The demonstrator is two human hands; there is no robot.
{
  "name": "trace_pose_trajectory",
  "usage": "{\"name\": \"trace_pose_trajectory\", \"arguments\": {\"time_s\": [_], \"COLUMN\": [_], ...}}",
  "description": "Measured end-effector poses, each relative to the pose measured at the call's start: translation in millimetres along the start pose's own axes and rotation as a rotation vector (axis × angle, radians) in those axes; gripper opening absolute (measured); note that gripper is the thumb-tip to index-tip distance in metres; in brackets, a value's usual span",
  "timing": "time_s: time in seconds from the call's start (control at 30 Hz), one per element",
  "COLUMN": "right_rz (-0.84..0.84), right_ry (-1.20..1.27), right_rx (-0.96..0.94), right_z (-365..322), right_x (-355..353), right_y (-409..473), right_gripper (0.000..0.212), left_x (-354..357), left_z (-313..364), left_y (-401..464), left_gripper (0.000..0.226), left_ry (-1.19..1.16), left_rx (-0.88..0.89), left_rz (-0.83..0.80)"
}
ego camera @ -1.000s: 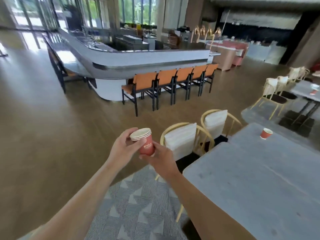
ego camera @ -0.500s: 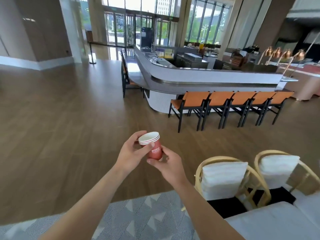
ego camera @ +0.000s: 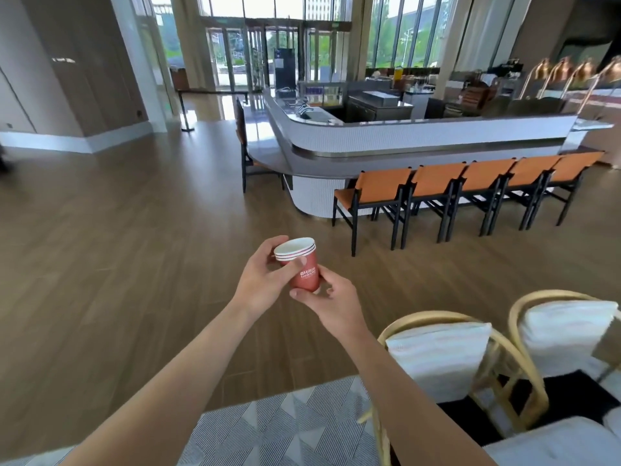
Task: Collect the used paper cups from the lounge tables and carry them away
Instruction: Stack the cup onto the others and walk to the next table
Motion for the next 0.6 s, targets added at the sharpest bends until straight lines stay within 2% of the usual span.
{"name": "trace_pose_trajectory", "arguments": {"time_s": [0.13, 0.3, 0.6], "right_rz": [0.036, 0.096, 0.218], "right_ry": [0.005, -0.088, -0.186], "right_rx": [0.027, 0.073, 0.105], "right_z": [16.7, 43.7, 77.9], "right_x": [-16.2, -35.7, -26.6], "right_y": [27.1, 64.6, 164.3], "right_gripper": [0.047, 0.041, 0.047], "left_x": [28.4, 68.8, 100.1], "left_z": [-10.7, -33.8, -76.9], "left_y": [33.9, 84.3, 204.7], "left_gripper": [0.079, 0.061, 0.054], "left_ry": [0.001, -0.053, -0.127], "left_rx": [-0.029, -0.051, -0.048], "left_rz": [-0.035, -0.109, -0.248]}}
Point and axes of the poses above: each hand's wrist, its own y-axis towards the middle knuckle, its own x-axis out of the palm, z = x × y, the point moved 6 cm from there along y, towards the middle knuckle, and after that the axes turned 6 degrees about z, right-handed, at the moved point
